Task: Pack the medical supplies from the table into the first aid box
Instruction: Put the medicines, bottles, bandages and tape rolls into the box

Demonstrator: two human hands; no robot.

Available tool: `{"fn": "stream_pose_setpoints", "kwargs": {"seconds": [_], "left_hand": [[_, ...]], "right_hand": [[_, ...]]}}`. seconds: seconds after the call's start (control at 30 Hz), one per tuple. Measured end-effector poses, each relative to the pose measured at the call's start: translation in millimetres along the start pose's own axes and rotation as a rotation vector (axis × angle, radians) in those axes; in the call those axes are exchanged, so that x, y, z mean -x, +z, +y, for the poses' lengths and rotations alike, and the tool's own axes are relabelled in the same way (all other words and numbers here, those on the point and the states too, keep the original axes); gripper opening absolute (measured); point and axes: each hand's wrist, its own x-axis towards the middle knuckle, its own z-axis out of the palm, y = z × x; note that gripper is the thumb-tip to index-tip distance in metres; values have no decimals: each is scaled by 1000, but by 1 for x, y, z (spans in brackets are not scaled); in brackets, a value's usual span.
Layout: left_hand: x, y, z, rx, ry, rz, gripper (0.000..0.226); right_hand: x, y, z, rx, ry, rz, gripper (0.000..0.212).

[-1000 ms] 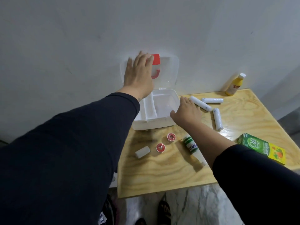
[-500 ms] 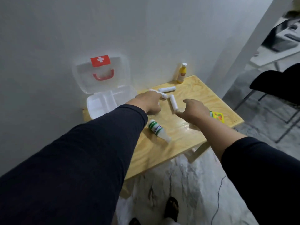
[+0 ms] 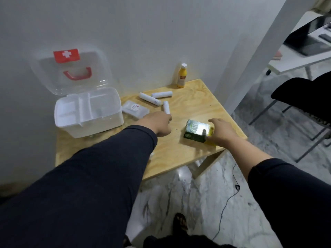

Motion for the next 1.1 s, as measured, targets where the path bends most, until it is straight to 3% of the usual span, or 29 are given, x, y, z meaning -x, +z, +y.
{"fn": "stream_pose_setpoints", "kwargs": {"seconds": [0.23, 0.43, 0.6, 0.77, 0.87, 1.1], "left_hand": [[-17, 13, 20, 81, -88, -6, 56], [-14, -6, 12, 93, -149, 67, 46], [8, -31, -22, 171, -255, 187, 54], [40, -41, -80, 62, -417, 242, 54], [55, -42, -120, 43, -522, 220, 58], [75, -28, -197, 39, -568, 215, 80]], "right_hand": [[-20, 21, 21, -124, -132, 39, 44], [-44, -15, -4, -119, -266, 120, 49], [-58, -44, -63, -107, -421, 194, 55], [-59, -54, -143, -111, -600, 212, 55], [-57, -51, -194, -26, -709, 227, 53], [-63, -24, -275, 259, -810, 282, 46]]}}
